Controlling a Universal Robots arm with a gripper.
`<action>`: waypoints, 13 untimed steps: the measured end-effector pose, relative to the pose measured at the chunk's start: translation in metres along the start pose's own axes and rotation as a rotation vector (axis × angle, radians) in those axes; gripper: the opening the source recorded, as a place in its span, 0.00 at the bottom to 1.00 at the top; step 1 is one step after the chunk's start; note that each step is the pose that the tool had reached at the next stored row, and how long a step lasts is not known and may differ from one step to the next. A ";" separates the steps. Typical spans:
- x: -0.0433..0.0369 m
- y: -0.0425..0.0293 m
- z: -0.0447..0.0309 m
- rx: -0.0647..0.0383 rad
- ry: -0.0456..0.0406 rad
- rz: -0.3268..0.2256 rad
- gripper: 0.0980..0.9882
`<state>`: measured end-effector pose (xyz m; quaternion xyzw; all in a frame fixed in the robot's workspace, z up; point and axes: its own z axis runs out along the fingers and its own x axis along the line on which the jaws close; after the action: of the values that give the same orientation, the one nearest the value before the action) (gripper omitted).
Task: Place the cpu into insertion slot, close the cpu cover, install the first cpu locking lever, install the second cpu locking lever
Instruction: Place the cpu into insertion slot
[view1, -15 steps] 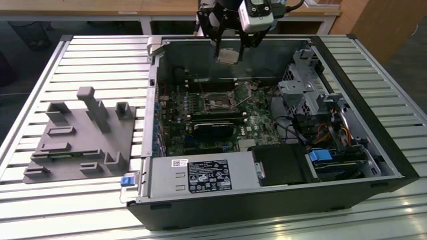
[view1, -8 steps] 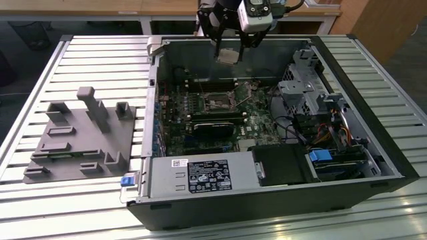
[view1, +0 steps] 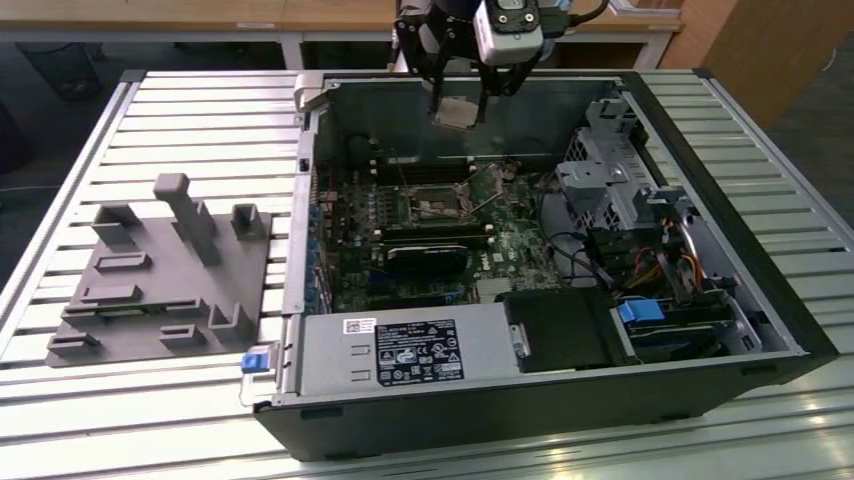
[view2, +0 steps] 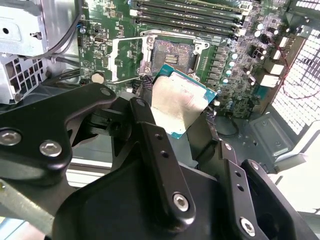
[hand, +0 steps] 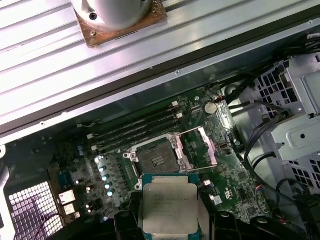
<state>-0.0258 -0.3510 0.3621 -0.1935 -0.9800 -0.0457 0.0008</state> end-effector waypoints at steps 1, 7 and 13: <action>0.0000 0.0000 0.0000 0.000 -0.0002 0.003 0.48; 0.0000 0.0000 0.0000 0.000 -0.0019 0.021 0.48; 0.0000 0.0000 0.0000 -0.001 -0.0035 0.039 0.48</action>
<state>-0.0258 -0.3510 0.3621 -0.2129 -0.9760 -0.0457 -0.0001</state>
